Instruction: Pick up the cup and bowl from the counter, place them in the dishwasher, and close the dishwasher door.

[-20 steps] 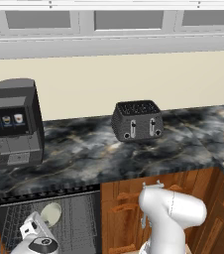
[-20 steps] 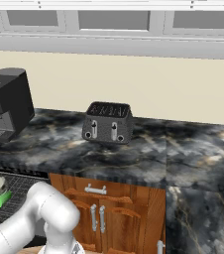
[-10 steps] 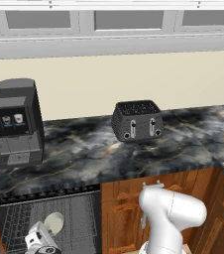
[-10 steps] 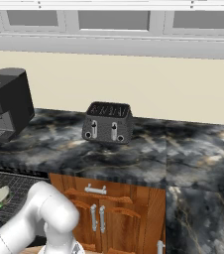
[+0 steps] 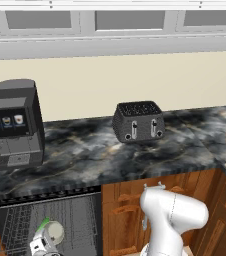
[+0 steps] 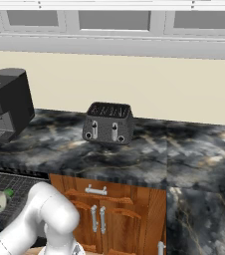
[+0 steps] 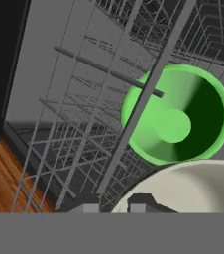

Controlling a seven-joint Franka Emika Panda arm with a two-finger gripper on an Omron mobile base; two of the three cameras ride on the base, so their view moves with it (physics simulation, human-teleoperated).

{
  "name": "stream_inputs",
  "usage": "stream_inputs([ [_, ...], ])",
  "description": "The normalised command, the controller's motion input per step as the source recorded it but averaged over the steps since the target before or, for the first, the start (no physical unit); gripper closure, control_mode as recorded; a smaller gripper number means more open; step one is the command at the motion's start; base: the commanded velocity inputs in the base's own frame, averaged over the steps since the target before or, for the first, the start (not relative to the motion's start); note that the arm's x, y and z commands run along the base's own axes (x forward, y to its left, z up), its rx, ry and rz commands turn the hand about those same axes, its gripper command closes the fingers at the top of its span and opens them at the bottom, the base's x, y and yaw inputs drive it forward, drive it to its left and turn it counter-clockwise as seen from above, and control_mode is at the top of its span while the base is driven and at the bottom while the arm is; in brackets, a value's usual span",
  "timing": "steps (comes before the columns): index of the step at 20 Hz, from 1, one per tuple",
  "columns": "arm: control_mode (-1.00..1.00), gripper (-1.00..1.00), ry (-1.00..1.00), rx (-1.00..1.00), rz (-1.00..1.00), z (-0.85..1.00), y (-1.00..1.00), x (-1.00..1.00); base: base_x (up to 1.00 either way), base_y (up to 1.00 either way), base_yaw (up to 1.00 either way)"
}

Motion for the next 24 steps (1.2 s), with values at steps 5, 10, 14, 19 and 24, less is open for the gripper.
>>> stream_inputs([
  [5,-1.00,-1.00,0.00,0.07,0.00,-0.17,0.00,0.00,0.00,0.00,0.00],
  [10,-1.00,-1.00,-0.07,0.02,0.00,0.20,0.00,-0.08,0.00,0.00,0.00],
  [14,-1.00,-1.00,-0.09,0.01,0.00,0.57,0.00,-0.06,0.00,0.00,0.00],
  [19,-1.00,-1.00,-0.11,0.01,0.00,0.72,0.00,-0.12,0.00,0.00,0.00],
  [24,-1.00,-1.00,-0.11,0.02,0.00,0.69,0.00,-0.16,0.00,0.00,0.00],
])
